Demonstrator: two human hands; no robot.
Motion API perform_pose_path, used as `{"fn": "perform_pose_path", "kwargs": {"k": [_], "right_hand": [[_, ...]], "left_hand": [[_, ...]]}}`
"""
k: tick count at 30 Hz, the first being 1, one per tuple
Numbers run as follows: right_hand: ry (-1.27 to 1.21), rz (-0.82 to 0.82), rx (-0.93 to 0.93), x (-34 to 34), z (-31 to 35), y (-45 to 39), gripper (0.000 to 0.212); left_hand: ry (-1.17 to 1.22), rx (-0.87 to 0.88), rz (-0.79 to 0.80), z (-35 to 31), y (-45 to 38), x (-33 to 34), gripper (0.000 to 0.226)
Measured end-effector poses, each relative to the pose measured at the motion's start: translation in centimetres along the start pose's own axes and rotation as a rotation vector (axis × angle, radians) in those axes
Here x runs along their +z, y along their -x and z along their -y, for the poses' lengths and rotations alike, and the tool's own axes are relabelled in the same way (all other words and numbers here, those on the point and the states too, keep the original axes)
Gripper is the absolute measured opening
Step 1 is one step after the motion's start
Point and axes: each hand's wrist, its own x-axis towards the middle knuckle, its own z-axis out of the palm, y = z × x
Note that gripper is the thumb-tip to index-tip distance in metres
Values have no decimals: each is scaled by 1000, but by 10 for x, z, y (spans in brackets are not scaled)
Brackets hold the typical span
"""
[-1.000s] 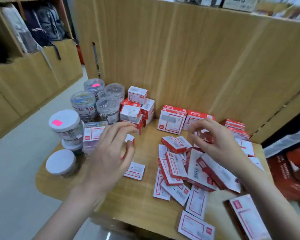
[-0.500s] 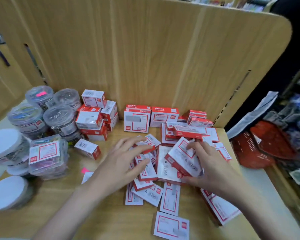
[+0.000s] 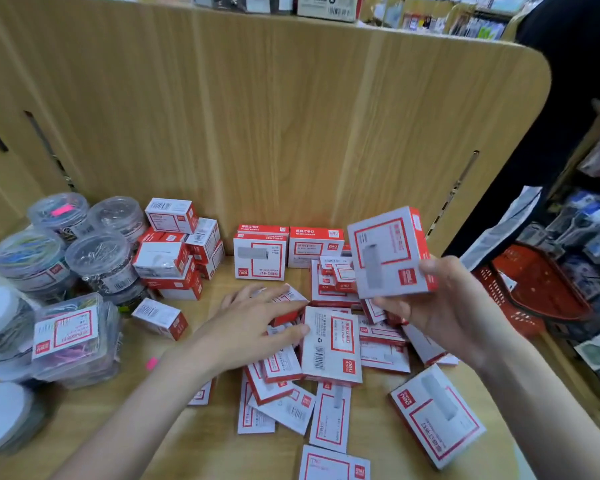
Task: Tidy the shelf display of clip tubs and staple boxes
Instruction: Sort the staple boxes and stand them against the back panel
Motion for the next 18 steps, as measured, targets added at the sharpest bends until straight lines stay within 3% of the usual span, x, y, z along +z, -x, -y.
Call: {"fn": "perform_pose_path", "kwargs": {"k": [2, 6, 10, 13, 18], "right_hand": [[131, -13, -18, 4, 8, -12, 73], [751, -123, -147, 9, 24, -37, 27], [1196, 14, -252, 9, 34, -58, 21], [1323, 91, -222, 0, 35, -69, 25], [1314, 92, -198, -20, 32, -78, 27]], "left_hand": [[-47, 9, 20, -1, 2, -4, 84], [-67, 58, 20, 0, 9, -10, 83], [27, 94, -173, -6, -5, -23, 85], [92, 182, -201, -20, -30, -29, 65], [91, 204, -102, -27, -56, -19, 69]]}}
